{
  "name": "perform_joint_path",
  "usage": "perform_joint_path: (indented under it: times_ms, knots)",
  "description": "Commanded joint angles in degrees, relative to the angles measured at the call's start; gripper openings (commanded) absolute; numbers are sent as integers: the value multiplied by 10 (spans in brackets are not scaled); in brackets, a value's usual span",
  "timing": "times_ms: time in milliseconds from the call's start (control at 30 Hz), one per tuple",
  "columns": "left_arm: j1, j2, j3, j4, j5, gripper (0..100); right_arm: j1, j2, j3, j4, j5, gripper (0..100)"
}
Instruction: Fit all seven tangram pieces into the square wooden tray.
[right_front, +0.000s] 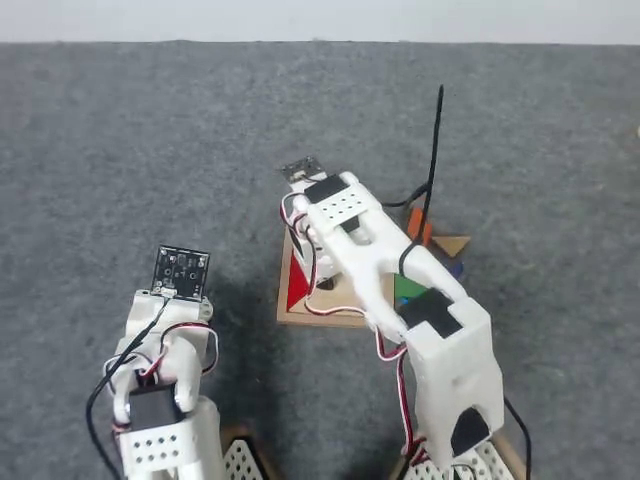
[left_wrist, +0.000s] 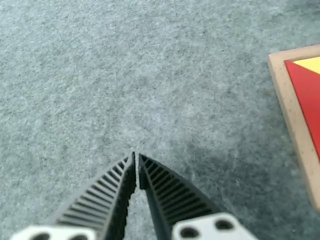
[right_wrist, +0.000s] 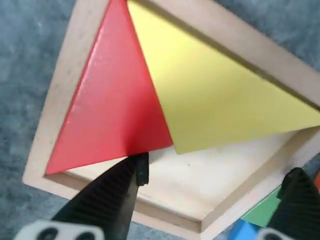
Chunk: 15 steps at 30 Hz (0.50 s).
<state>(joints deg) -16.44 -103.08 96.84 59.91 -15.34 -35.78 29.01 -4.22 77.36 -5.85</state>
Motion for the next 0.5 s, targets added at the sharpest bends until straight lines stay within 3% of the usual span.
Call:
perform_joint_path:
  times_ms: [0,100,467]
  knots:
    - [-4,-7,-4,4,-8,12,10,-38,-28,-2,13,361]
    - [-4,-7,-4,4,-8,12,8,-73,-28,7,20,312]
    - [-4,-7,-4,4,-8,12,55,-206,67,-22,30,340]
